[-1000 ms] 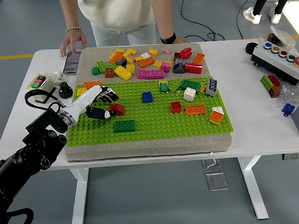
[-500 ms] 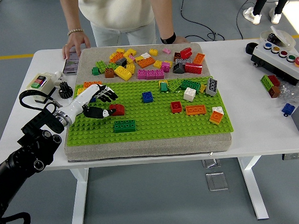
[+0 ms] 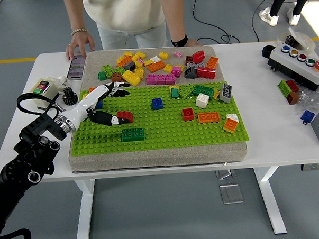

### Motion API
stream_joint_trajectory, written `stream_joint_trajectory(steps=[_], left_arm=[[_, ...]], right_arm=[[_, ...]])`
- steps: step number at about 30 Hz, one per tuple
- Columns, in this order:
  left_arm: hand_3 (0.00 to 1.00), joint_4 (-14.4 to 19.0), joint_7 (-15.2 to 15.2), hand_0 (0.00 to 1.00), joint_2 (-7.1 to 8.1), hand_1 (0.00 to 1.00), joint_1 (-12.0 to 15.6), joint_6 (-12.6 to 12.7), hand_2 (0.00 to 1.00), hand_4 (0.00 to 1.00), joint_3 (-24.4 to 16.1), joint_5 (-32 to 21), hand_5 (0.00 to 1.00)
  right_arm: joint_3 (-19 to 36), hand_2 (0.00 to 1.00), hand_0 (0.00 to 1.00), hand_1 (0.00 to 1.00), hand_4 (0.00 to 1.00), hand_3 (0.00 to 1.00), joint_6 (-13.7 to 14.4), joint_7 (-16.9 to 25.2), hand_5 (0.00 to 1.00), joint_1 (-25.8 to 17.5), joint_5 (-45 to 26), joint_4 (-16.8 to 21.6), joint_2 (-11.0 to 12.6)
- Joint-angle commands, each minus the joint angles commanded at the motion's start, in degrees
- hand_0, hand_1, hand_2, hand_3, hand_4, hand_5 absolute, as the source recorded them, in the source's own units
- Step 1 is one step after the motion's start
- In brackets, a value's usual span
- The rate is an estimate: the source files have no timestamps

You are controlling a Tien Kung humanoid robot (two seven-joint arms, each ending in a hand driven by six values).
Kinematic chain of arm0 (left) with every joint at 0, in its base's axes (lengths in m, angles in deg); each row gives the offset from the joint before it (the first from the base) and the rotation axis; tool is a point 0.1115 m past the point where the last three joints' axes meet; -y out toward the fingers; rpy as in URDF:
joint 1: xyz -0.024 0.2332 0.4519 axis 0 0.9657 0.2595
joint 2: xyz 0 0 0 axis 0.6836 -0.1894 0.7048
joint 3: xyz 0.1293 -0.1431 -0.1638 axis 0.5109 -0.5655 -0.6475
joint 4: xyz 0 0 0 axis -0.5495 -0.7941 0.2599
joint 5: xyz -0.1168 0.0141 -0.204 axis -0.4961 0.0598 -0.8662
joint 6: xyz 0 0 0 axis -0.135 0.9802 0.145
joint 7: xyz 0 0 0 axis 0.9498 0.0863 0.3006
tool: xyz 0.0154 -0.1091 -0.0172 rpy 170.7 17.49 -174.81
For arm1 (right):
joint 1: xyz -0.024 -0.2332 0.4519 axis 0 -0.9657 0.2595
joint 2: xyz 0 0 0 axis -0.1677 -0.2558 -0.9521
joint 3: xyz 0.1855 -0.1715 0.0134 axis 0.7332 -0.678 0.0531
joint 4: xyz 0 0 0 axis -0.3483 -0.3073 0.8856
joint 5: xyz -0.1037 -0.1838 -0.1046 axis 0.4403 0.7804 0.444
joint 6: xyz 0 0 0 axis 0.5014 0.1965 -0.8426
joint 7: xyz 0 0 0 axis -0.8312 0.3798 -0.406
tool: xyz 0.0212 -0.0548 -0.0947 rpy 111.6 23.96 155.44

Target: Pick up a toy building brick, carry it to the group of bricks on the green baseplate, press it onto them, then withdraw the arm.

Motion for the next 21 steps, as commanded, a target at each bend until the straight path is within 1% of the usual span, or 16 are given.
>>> stream_joint_trajectory(steps=[4,5,6,11,12,17,18,21], left_arm=[[0.914,0.0,0.1,0.87,-0.07,0.823,-0.2,0.3,0.827,0.998,-0.1,-0.2,0.071],[0.914,-0.1,0.2,0.87,-0.15,0.823,-0.3,0.8,0.827,0.998,-0.1,-0.4,0.071],[0.81,-0.1,0.2,0.8,-0.2,0.753,-0.4,1.3,0.747,0.998,0.0,-0.7,0.094],[0.81,-0.5,0.8,0.8,-0.47,0.753,-0.8,4.9,0.747,0.998,0.2,-2.1,0.094],[0.65,-0.6,0.9,0.721,-0.51,0.686,-0.8,5.4,0.603,0.945,0.1,-2.3,0.01],[0.65,-0.8,0.9,0.721,-0.62,0.686,-1.0,6.6,0.603,0.945,0.1,-2.9,0.01],[0.523,-0.9,0.9,0.654,-0.66,0.593,-1.1,6.9,0.54,0.82,0.1,-3.2,0.002],[0.523,-1.0,0.9,0.654,-0.73,0.593,-1.1,7.5,0.54,0.82,0.1,-3.8,0.002]], right_arm=[[0.0,0.721,0.753,0.673,0.907,0.637,0.0,0.0,0.502,0.0,-0.1,0.0,0.0],[0.0,0.721,0.753,0.673,0.907,0.637,0.0,0.1,0.502,0.0,-0.2,0.0,0.0],[0.0,0.721,0.753,0.673,0.908,0.638,0.0,0.1,0.503,0.0,-0.2,0.0,0.0],[0.0,0.721,0.753,0.673,0.908,0.638,0.1,0.1,0.503,0.0,-0.3,0.0,0.0],[0.0,0.721,0.753,0.673,0.909,0.638,0.1,0.1,0.504,0.0,-0.3,0.0,0.0],[0.1,0.721,0.753,0.673,0.909,0.638,0.1,0.1,0.504,0.0,-0.4,0.0,0.0],[0.1,0.721,0.753,0.673,0.909,0.639,0.1,0.1,0.504,0.0,-0.4,0.0,0.0],[0.1,0.721,0.753,0.673,0.909,0.639,0.1,0.1,0.504,0.0,-0.5,0.0,0.0]])
